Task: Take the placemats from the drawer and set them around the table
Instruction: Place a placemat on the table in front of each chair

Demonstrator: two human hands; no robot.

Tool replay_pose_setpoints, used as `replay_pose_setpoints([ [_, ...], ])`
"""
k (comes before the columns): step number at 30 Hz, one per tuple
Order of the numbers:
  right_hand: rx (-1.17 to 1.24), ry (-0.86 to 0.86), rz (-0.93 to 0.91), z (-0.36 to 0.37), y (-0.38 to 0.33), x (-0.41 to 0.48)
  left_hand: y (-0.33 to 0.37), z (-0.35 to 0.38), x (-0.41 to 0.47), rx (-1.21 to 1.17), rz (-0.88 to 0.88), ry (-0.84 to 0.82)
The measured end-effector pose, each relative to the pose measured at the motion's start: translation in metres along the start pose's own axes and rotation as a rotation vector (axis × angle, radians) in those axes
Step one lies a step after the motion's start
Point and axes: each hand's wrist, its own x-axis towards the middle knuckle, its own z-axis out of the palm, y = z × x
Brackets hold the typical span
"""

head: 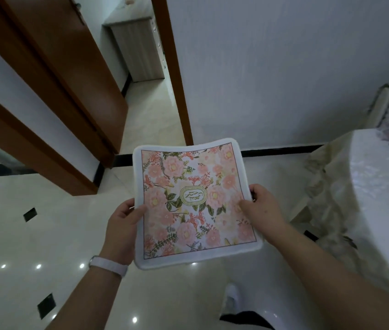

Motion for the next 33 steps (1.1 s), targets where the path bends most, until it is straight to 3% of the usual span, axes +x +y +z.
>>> replay_pose_setpoints([
  [16,0.05,0.235,0.137,-0.059,-0.022,0.122,0.053,0.141,0.156,0.082,-0.039,-0.252],
  [27,0.124,0.527,0.167,-0.074,-0.109,0.257,0.156,0.252,0.343,0.026,-0.048,-0.571],
  [33,0.14,0.696,0.164,-0.088,-0.14,0.287,0.201,0.327,0.396,0.078,-0.011,-0.766],
])
